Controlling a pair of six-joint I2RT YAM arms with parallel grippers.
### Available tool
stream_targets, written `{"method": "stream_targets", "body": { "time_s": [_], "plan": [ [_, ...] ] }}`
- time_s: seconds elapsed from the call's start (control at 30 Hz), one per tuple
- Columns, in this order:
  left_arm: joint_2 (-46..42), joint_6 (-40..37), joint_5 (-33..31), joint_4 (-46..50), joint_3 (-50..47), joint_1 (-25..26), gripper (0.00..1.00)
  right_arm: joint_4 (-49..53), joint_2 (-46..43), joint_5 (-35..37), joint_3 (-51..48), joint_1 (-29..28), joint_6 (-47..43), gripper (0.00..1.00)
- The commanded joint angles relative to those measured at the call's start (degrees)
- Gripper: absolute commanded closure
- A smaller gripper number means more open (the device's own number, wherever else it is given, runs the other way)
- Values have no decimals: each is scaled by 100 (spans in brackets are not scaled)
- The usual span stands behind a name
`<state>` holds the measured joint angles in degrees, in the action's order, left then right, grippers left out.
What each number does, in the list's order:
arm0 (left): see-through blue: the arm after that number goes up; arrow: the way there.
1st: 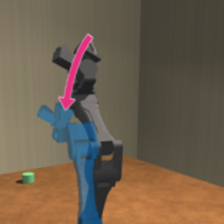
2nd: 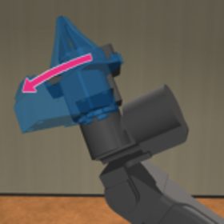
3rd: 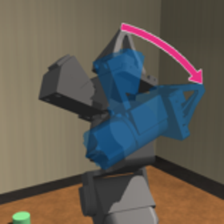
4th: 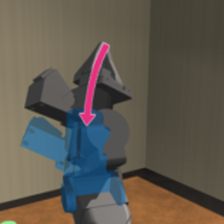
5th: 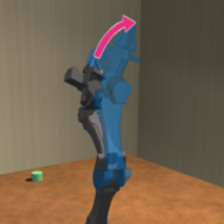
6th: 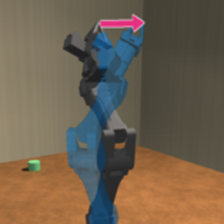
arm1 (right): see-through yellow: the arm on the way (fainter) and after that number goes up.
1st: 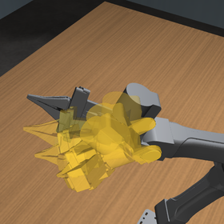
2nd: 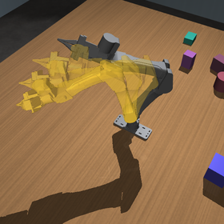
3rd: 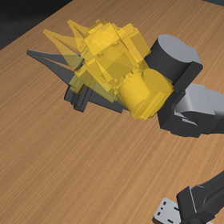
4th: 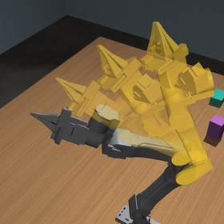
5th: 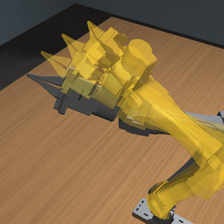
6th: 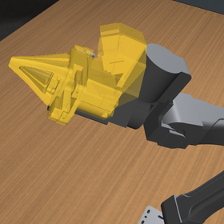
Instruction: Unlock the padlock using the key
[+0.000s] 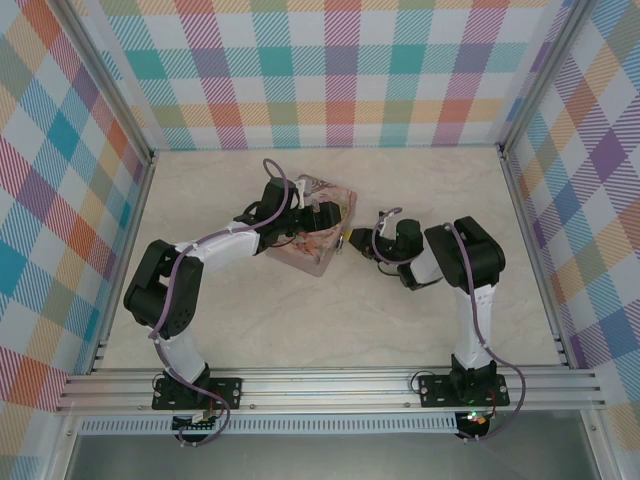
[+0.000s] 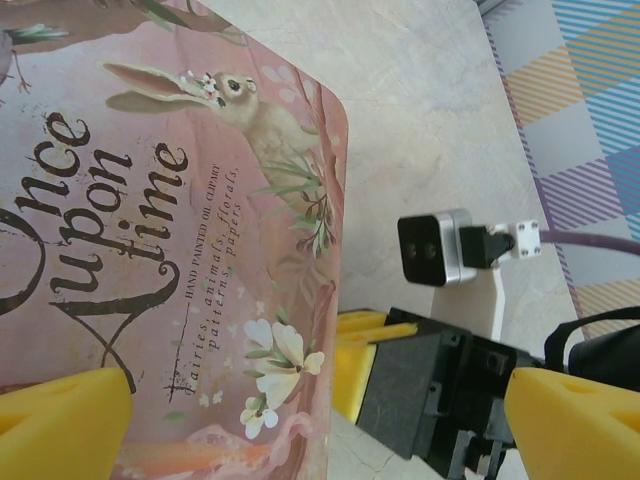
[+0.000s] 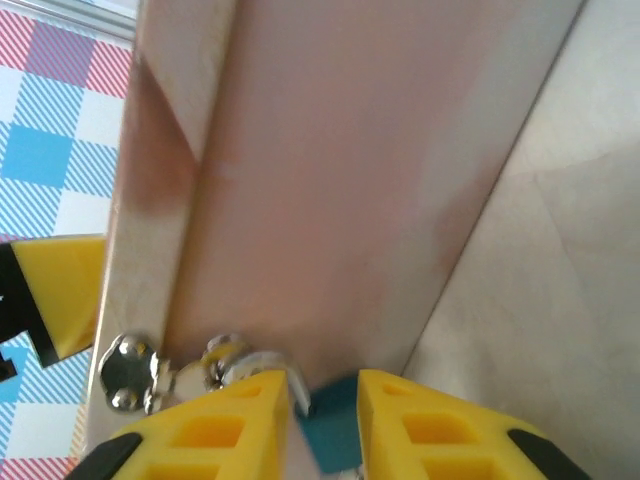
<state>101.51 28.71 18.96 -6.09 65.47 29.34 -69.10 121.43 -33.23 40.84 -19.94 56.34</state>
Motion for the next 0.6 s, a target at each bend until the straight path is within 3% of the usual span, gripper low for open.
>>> {"method": "stream_targets", "body": {
  "time_s": [0.0,0.57],
  "plan": [
    [145,85,84,888,-139,-16,4,-103,-327,161,-356,15,-253,71],
    [155,131,95,797,-153,-25,4,-111,-114,368,-478,-288,-190,60]
  ]
}}
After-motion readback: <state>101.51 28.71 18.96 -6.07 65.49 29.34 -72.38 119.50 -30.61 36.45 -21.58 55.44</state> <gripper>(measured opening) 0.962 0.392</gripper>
